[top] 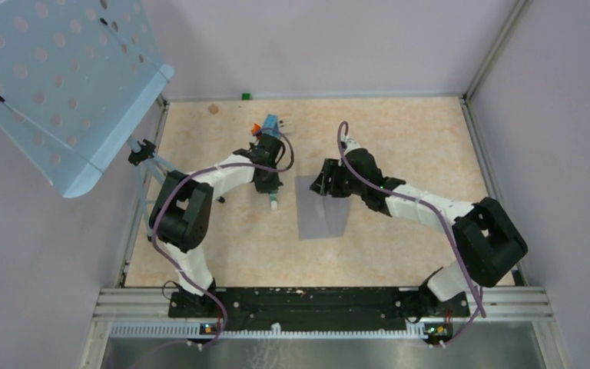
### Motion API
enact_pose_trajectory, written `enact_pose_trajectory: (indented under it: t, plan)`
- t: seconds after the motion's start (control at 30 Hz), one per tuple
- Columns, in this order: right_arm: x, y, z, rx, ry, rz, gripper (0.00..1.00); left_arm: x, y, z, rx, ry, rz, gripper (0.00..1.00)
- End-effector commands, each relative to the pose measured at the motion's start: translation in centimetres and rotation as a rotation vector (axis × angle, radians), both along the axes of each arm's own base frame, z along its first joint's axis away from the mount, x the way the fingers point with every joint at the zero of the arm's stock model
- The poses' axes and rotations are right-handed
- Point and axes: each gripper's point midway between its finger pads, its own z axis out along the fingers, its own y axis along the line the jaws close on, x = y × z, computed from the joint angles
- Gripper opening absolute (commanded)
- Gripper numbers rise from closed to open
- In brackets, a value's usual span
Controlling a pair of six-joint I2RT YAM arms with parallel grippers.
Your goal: Place the letter into the envelope and seal it
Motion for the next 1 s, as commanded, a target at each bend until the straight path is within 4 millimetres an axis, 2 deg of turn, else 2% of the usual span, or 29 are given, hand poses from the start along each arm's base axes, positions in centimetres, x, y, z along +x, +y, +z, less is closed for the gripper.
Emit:
enact_pose_trajectory:
  t: [0.0, 0.13, 0.27, 0.5, 0.7, 0.97]
  plan:
    - [0.7, 2.0, 3.7, 0.049, -0.173, -0.002, 0.54, -0.7, -1.6, 5.8, -0.259, -0.037, 0.287, 0.01]
    - [0.4, 3.6, 5.2, 0.06, -0.262, 0.013, 0.56, -1.2, -3.5, 9.0, -0.54, -0.059, 0.471, 0.02]
    - [-0.2, 5.3, 6.6, 0.047, -0.346, 0.023, 0.6, -2.0, -4.9, 10.1, -0.695, -0.023, 0.525, 0.0]
    - [-0.4, 6.8, 6.4, 0.033, -0.352, 0.042, 0.61, -1.9, -5.9, 11.3, -0.773, -0.002, 0.527, 0.0]
    - [-0.5, 7.2, 5.3, 0.001, -0.342, 0.055, 0.59, -1.9, -6.3, 11.7, -0.802, -0.001, 0.513, 0.0]
    - [-0.1, 7.3, 5.3, -0.008, -0.341, 0.036, 0.43, -2.1, -6.6, 11.7, -0.829, 0.008, 0.507, 0.0]
